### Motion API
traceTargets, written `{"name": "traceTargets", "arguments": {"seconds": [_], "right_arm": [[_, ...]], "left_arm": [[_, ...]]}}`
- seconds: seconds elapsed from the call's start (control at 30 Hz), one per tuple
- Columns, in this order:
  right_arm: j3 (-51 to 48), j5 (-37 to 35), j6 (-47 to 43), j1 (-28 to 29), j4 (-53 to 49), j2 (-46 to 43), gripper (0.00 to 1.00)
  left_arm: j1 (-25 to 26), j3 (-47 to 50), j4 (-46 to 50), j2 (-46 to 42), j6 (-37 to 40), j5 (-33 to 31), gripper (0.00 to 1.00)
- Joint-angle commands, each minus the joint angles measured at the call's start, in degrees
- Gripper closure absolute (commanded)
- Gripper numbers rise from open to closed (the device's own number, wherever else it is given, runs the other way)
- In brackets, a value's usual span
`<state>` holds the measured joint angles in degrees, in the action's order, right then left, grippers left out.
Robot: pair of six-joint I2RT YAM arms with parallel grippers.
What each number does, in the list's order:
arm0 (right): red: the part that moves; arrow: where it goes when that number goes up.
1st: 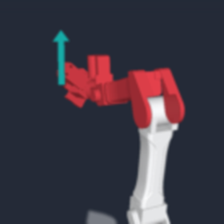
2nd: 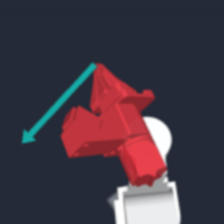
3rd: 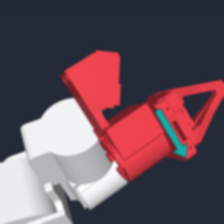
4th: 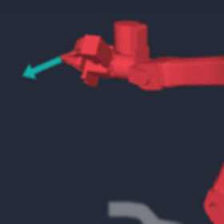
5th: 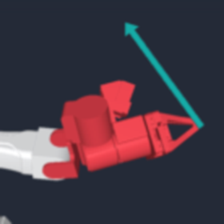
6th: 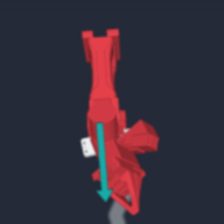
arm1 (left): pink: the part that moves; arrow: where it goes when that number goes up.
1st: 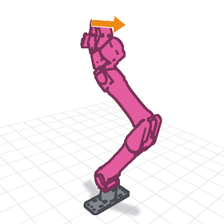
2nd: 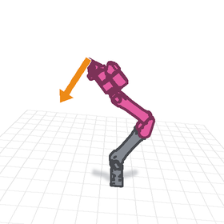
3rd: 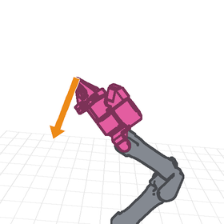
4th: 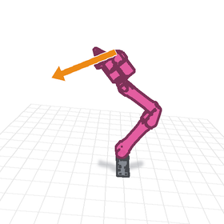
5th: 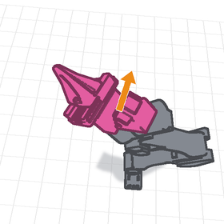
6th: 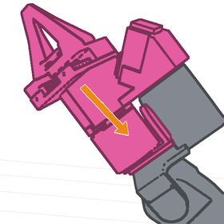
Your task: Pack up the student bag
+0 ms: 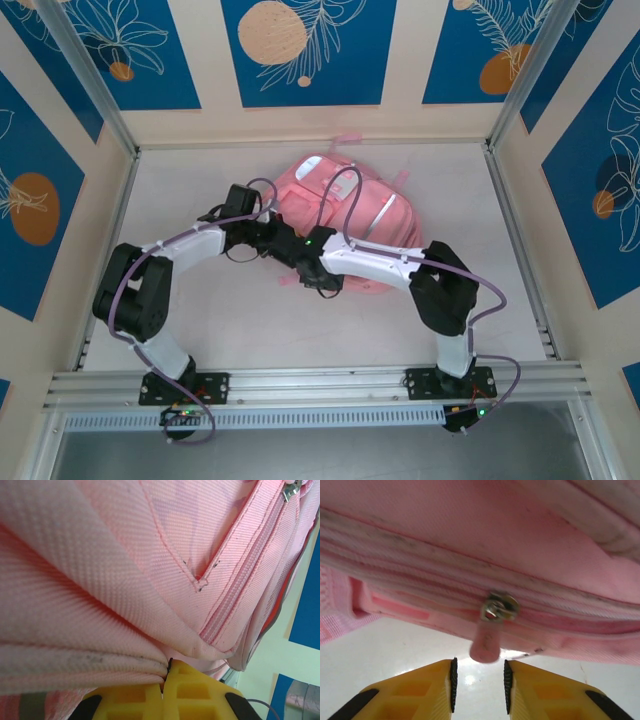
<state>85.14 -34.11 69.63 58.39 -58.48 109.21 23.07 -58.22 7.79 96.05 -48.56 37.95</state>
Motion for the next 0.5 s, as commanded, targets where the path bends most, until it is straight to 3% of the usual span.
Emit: {"name": "traceTargets", "arguments": {"seconds": [0.0, 0.23, 0.47], "right_arm": [[2.38, -3.96, 1.42, -0.06, -2.20, 1.38, 0.67], [4.92, -6.92, 3.54, -0.61, -7.51, 4.21, 0.71], [5.64, -6.96, 2.80, -0.65, -8.12, 4.96, 0.84]], "left_arm": [[1.54, 0.57, -0.86, -1.50, -0.08, 4.02, 1.00], [1.63, 0.47, -1.27, -1.55, -0.35, 4.23, 1.00], [1.71, 0.22, -1.55, -1.75, -0.66, 4.15, 1.00]]}}
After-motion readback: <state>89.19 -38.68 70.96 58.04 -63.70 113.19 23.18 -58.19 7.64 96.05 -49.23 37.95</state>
